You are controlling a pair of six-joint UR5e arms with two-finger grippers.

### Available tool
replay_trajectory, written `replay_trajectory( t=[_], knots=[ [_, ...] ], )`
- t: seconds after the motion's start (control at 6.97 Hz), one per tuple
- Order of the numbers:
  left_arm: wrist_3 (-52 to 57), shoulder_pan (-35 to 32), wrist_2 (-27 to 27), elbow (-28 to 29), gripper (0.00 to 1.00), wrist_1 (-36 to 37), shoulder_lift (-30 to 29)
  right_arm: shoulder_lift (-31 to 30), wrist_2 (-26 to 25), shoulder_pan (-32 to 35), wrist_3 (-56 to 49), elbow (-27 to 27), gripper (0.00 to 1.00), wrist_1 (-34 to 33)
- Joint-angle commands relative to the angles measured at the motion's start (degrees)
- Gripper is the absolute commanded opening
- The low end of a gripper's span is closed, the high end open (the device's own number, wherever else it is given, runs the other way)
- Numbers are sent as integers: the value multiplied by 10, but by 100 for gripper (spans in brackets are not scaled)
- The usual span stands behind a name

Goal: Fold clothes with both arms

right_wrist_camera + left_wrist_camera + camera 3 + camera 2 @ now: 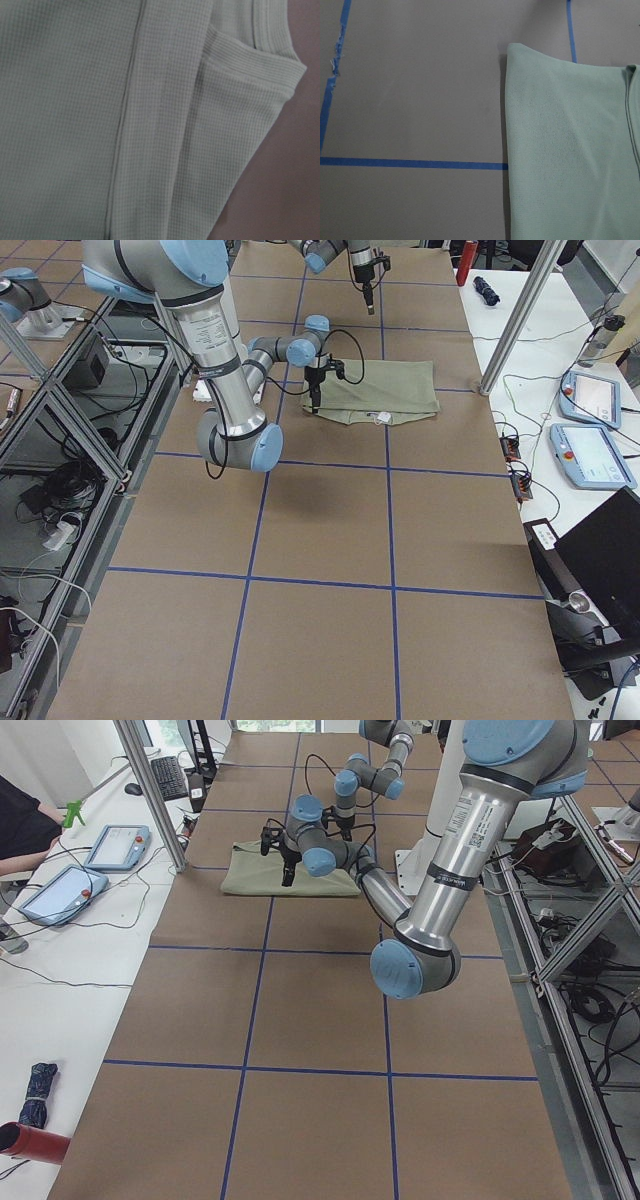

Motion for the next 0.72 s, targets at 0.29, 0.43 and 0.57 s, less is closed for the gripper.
replay_trajectory(
  t=[0.29,0.43,0.57],
  knots=[
    [-1,6,0,0,100,0,-2,-53,-1,10,-9,41,100,-1],
    [-5,6,0,-2,100,0,-3,-83,-1,15,-24,69,100,-1],
    [-9,7,0,-6,100,0,-3,-114,-2,16,-25,83,100,0]
  ],
)
